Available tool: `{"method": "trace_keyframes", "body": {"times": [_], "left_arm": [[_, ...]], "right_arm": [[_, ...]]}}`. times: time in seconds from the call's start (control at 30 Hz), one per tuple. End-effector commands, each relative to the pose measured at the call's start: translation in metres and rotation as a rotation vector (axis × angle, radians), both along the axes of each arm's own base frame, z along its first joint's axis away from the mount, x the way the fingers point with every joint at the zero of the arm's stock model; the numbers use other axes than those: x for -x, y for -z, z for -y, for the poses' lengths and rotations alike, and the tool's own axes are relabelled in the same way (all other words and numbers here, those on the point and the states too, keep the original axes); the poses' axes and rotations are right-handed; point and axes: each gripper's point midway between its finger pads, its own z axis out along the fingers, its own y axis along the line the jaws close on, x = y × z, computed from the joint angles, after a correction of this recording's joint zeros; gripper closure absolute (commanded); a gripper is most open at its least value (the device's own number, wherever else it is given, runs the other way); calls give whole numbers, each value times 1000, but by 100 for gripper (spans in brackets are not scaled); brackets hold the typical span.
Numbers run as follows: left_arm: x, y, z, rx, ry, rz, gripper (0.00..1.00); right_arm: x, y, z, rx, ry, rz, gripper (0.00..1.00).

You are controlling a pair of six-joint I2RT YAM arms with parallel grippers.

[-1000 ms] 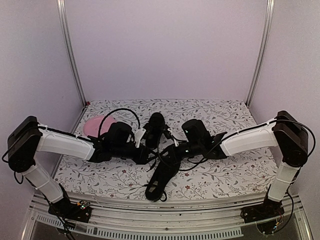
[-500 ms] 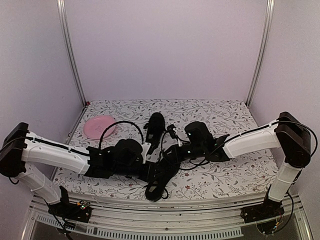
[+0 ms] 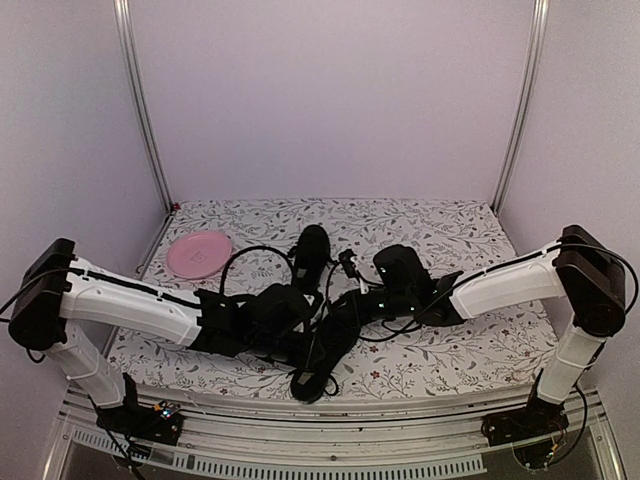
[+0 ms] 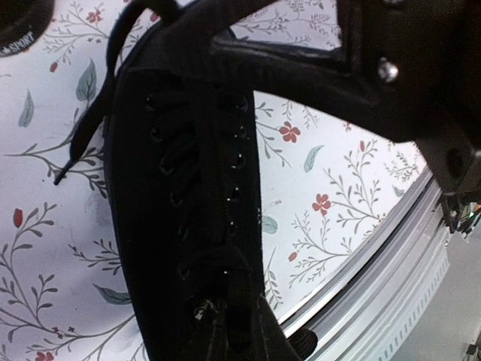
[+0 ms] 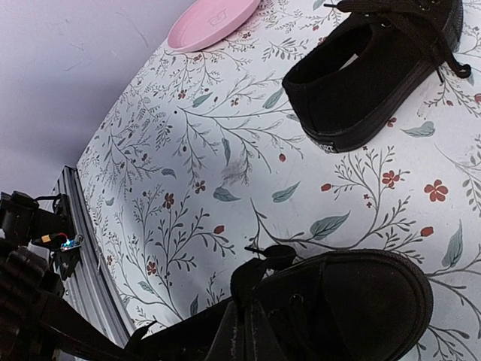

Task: Tie the shoes
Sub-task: Adjust the shoelace at the center of the board.

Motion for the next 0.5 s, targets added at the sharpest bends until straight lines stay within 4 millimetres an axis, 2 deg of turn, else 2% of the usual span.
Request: {"method": "trace_keyframes", "body": {"times": [0.0,0.17,0.37,0.47], "left_arm": [[2,-5,-7,-39,-22,18,90],[-5,-26,-17,-30,-50,72,98],[-11,-28,-26,-56,-35,88,100],[-17,-28,-30,-67,-16,104,100]], "right_arm": [[-5,-21,8,-40,50,39,98],[-2,-23,27,-29,102,42,98],[8,-11,50,7,153,5,98],[10,-3,70,42,212,-2,98]]}}
